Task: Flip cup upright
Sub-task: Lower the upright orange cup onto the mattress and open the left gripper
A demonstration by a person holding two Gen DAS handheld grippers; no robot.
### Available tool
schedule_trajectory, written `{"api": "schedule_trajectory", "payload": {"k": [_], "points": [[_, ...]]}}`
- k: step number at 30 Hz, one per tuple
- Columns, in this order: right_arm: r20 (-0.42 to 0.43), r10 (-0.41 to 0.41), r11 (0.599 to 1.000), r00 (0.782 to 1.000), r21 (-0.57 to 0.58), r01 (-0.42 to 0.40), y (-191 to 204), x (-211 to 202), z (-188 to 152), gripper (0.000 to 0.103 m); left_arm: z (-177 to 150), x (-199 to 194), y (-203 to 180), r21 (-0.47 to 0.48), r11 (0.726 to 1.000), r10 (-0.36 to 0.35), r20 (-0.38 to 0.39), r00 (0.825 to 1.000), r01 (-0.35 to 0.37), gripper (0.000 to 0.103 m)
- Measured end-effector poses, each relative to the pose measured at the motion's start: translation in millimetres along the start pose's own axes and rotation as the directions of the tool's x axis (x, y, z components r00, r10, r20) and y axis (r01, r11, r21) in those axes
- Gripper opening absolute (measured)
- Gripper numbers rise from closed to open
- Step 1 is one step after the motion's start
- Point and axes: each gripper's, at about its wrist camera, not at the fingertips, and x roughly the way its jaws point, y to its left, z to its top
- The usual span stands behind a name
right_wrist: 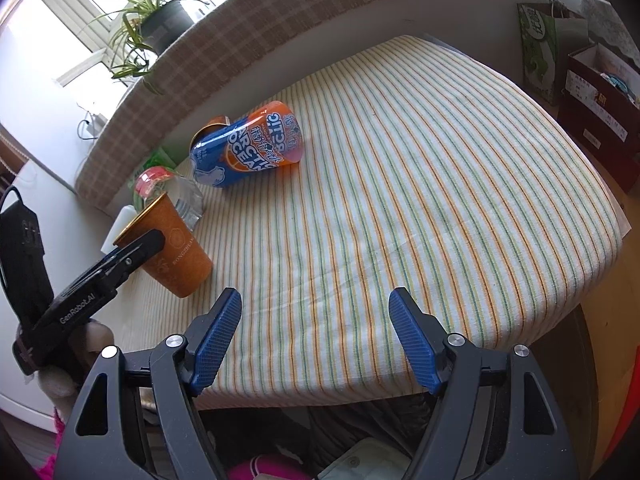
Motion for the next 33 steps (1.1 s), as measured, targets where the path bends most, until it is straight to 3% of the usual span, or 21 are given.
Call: {"api": "schedule_trajectory", "payload": {"k": [7,18,33], "points": [[-0.003,0.000,1.000,1.000,0.003,0.000,-1.0,0.5,-1.1,0.076,-3.7,1.6,-10.5,0.066,0.996,0.058,0.045,0.997,-0.060,0.068],[-0.010,-0.001,1.000,1.000,0.006,0.001,-0.2,1.9,0.2,0.076,-9.9,1.0,-7.9,0.050,0.998,0.036,0.030,0.999,-0.038,0.068],[-0.016,0.004,1.000,1.000,-0.006,-0.004,3.1,4.1,-1.7,0.076,-18.4,-1.3,2.0,-0.008,0.999,-0.047,-0.027,0.999,0.047,0.068]]}}
